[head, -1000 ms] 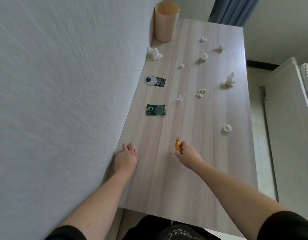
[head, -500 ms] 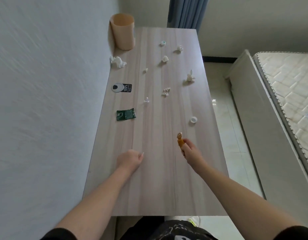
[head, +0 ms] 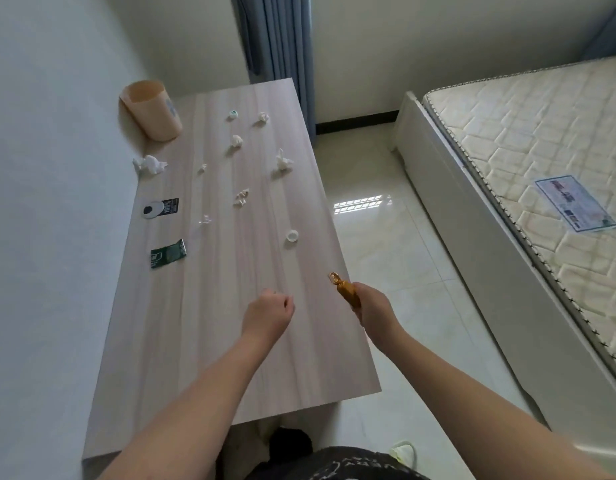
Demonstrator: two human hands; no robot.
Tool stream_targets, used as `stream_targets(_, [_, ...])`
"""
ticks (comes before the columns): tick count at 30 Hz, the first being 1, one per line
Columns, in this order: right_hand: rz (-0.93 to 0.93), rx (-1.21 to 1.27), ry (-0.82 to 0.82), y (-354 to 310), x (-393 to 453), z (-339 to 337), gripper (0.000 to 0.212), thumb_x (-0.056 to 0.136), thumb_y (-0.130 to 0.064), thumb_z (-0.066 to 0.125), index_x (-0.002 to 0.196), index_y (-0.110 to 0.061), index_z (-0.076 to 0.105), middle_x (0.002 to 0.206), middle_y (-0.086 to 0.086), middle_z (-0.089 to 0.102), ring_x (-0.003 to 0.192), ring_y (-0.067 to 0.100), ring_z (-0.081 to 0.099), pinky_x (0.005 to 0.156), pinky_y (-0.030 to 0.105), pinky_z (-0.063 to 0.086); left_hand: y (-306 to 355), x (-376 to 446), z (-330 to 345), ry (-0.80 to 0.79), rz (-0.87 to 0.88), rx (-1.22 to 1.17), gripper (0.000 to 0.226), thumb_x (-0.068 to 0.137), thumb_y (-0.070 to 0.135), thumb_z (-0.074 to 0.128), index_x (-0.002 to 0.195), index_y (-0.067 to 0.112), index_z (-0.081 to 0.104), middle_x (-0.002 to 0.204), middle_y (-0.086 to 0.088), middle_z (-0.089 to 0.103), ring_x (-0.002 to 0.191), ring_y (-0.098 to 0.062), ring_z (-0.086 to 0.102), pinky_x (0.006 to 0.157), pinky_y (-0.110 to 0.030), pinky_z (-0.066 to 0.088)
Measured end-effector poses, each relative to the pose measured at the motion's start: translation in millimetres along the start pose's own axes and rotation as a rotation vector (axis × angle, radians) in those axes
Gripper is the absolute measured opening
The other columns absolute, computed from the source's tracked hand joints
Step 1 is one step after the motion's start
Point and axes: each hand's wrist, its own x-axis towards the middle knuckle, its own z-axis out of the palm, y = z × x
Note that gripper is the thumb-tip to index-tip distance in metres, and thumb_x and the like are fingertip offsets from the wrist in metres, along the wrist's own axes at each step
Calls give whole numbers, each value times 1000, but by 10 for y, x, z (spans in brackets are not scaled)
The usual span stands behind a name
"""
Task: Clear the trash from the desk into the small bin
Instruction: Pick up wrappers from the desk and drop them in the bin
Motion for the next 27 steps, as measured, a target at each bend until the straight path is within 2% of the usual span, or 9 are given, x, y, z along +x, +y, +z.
stream_targets(2, [-48,-9,73,43,-135,-338,41,81,-54,41,51,-27,49,54,-14,47,53,4,43,62,27,38,354,-22,55,3,14,-23,39,93,28,47,60,8,54,68,-18,60,64,-36,56,55,-37,39])
stream_targets(4, [-163,-92,123,70,-260,-694,56,81,-69,38,51,-22,43,45,-14,42,46,3,37,49,15,31,702,-40,89,28,48,-52,43,92,27,48,53,12,42,54,-14,52,52,-32,48,49,-34,33])
stream_targets(9, [-247,-73,231,142,-482,-1540,65,72,-72,58,54,-17,30,52,-8,26,49,9,26,43,19,21,1534,-80,101,96,152,-94,41,94,33,50,59,13,41,48,-7,47,46,-30,46,45,-34,34])
stream_targets(12, [-226,-31,261,180,-543,-1935,59,72,-62,65,52,-18,32,49,-6,30,47,9,30,43,17,23,1941,-40,107,146,225,-103,31,92,34,54,71,13,44,50,-6,51,47,-31,51,45,-34,42])
stream_targets(14, [-221,-35,270,198,-555,-2149,53,74,-57,65,51,-16,40,45,-3,45,44,8,40,43,17,31,2160,6,115,171,271,-128,22,92,34,55,80,15,49,51,3,50,47,-27,55,46,-32,47])
stream_targets(17, [-226,-62,260,168,-529,-2367,45,79,-56,62,58,-16,54,54,-2,66,43,9,52,45,15,41,2384,128,146,190,329,-155,13,92,33,54,90,20,54,53,6,54,46,-20,56,48,-33,53])
stream_targets(20, [-244,-86,243,101,-428,-2516,45,81,-59,58,66,-17,60,61,-5,71,44,10,55,46,13,42,2511,318,196,183,352,-188,11,92,34,54,91,23,54,55,1,59,47,-18,57,51,-36,55])
stream_targets(25, [-241,-84,187,-13,-29,-2743,22,85,-53,57,87,-33,63,63,3,70,42,13,53,45,18,41,2638,778,280,219,338,-259,12,91,33,56,88,22,54,53,5,55,46,-18,55,50,-34,53])
stream_targets(27, [-238,-87,156,-89,195,-2848,21,85,-52,56,98,-37,63,64,3,70,44,14,53,46,18,42,2684,1018,305,240,331,-282,11,91,32,56,88,21,55,54,5,56,47,-18,56,50,-33,53])
